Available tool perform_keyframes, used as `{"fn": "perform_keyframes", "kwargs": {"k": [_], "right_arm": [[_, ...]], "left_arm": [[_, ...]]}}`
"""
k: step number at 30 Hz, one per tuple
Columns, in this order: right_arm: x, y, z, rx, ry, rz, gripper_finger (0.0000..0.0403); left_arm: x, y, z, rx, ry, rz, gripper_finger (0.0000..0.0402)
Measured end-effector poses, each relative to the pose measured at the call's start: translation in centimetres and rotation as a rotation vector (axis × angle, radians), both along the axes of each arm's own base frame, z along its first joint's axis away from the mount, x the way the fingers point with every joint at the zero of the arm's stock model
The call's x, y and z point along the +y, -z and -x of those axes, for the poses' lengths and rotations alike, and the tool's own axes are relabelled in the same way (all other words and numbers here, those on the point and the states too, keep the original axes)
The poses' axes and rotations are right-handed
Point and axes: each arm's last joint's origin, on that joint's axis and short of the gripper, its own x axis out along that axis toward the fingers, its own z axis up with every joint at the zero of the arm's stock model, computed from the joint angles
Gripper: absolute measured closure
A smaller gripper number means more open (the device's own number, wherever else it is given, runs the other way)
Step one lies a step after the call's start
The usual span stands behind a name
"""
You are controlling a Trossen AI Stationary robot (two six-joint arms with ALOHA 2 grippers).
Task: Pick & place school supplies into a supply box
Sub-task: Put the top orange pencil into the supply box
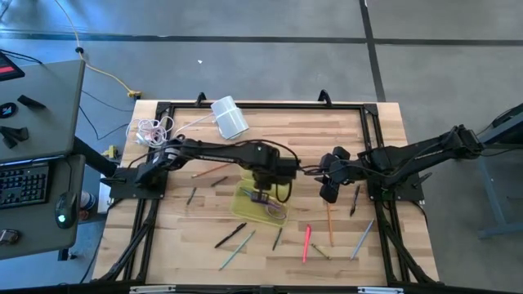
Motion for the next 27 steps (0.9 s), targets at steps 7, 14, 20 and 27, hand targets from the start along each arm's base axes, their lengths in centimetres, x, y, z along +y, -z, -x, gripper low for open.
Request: {"fn": "perform_keyframes", "kwargs": {"k": [7, 14, 20, 27], "right_arm": [[0.0, 0.0, 0.0, -0.002, 0.004, 0.006, 0.0290], [0.0, -0.1, -0.1, -0.005, -0.015, 0.020, 0.0290], [0.0, -0.2, -0.3, -0.030, -0.033, 0.030, 0.0290], [0.1, -0.6, -0.7, -0.082, -0.079, 0.060, 0.0290]], "left_arm": [[0.4, -6.1, 4.0, -0.030, -0.130, -0.015, 0.0318], [1.4, -11.3, 11.3, -0.193, -0.330, -0.113, 0.0327], [2.2, -9.4, 18.8, -0.185, -0.518, -0.200, 0.0328], [2.5, -1.8, 24.2, -0.205, -0.636, -0.116, 0.0328]]}}
